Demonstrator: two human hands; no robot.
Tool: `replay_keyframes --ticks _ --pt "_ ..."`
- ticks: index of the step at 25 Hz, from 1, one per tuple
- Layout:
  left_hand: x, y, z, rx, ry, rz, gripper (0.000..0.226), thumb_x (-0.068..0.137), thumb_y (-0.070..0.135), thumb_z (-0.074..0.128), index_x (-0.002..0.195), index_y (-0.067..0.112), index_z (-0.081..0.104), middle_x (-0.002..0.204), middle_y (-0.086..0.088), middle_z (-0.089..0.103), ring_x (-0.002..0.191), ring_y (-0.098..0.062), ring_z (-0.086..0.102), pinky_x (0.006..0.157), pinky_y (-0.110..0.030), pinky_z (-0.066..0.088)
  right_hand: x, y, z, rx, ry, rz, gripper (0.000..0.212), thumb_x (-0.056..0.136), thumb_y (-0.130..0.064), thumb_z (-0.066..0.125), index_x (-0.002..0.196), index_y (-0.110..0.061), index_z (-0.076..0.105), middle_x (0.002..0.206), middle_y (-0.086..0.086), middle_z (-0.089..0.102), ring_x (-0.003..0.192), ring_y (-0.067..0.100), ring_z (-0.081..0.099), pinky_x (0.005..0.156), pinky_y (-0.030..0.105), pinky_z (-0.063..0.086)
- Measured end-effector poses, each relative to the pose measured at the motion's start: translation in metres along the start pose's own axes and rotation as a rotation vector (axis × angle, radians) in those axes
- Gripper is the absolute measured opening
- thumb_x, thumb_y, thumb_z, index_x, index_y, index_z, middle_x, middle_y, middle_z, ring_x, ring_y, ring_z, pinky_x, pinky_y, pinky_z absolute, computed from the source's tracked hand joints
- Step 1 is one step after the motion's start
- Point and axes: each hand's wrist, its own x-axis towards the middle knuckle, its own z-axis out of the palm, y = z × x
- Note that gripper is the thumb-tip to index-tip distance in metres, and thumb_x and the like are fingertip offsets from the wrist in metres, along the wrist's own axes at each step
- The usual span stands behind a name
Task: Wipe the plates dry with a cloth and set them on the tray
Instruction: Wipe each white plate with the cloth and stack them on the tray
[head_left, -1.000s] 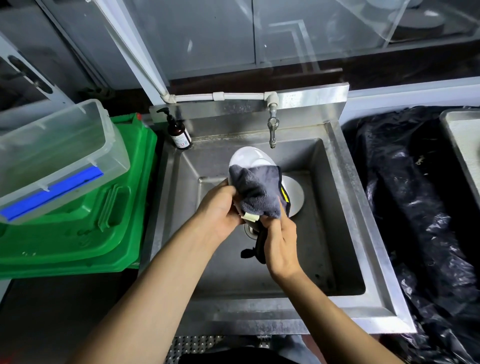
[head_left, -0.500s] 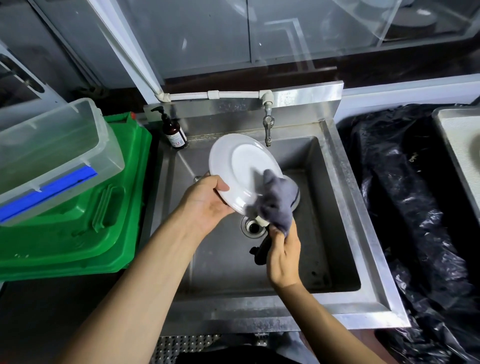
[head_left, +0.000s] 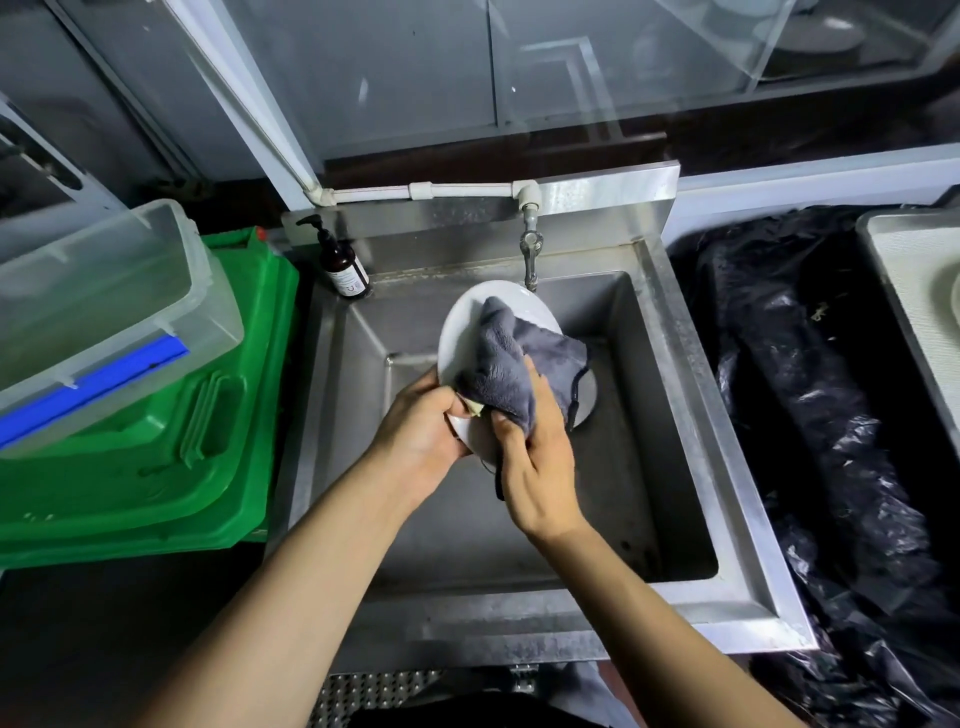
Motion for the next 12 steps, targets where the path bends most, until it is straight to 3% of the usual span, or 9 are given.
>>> replay_keyframes --ticks 1,3,5,7,10,12 --pt "-0.001 0.000 -0.001 -0.003 -0.016 0.006 0.057 0.069 -0.011 0.035 0.094 0.017 0.077 0.106 -0.029 0.066 0.099 -0.038 0.062 0.092 -0.061 0.048 0.003 0.003 -0.003 -0.020 -0.009 -0.041 0.054 0.100 -0.044 0.046 0.151 -0.048 0.031 0.157 -0.028 0.036 0.150 0.005 0.031 0.123 0.030 0.026" --pt "-0.005 0.001 -0.003 0.031 -0.016 0.019 0.052 0.064 -0.008 0.041 0.095 0.014 0.076 0.114 -0.029 0.067 0.101 -0.039 0.065 0.094 -0.066 0.047 0.014 0.009 -0.013 -0.022 0.058 0.019 0.058 0.099 -0.047 0.044 0.155 -0.033 0.035 0.156 -0.017 0.043 0.147 0.007 0.037 0.121 0.032 0.029" --pt "-0.008 0.001 -0.003 0.097 0.000 0.016 0.045 0.069 -0.009 0.042 0.086 0.016 0.075 0.106 -0.020 0.073 0.096 -0.037 0.067 0.091 -0.064 0.049 0.028 0.009 -0.023 0.036 0.184 0.291 0.055 0.095 -0.054 0.041 0.142 -0.028 0.051 0.141 -0.007 0.058 0.133 0.011 0.051 0.117 0.041 0.038" --pt "-0.010 0.001 0.000 0.137 0.008 0.026 0.041 0.075 -0.013 0.039 0.081 0.012 0.072 0.096 -0.015 0.074 0.090 -0.035 0.066 0.083 -0.055 0.054 0.038 0.008 -0.024 0.137 0.220 0.449 0.045 0.093 -0.052 0.042 0.130 -0.032 0.058 0.124 -0.010 0.066 0.120 0.010 0.058 0.111 0.047 0.042" --pt "-0.010 0.001 0.008 0.164 0.017 0.041 0.037 0.076 -0.016 0.037 0.087 0.003 0.066 0.092 -0.019 0.069 0.083 -0.032 0.065 0.074 -0.046 0.056 0.045 -0.006 -0.022 0.156 0.172 0.291 0.054 0.090 -0.050 0.044 0.140 -0.031 0.055 0.131 -0.012 0.065 0.123 0.005 0.057 0.112 0.040 0.043" --pt "-0.011 -0.001 0.013 0.159 0.032 0.036 0.040 0.077 -0.017 0.034 0.096 0.000 0.064 0.094 -0.024 0.065 0.088 -0.034 0.063 0.080 -0.050 0.054 0.051 -0.015 -0.017 0.058 0.051 -0.010 0.059 0.096 -0.040 0.044 0.152 -0.021 0.045 0.152 -0.005 0.052 0.142 0.010 0.045 0.121 0.038 0.032"
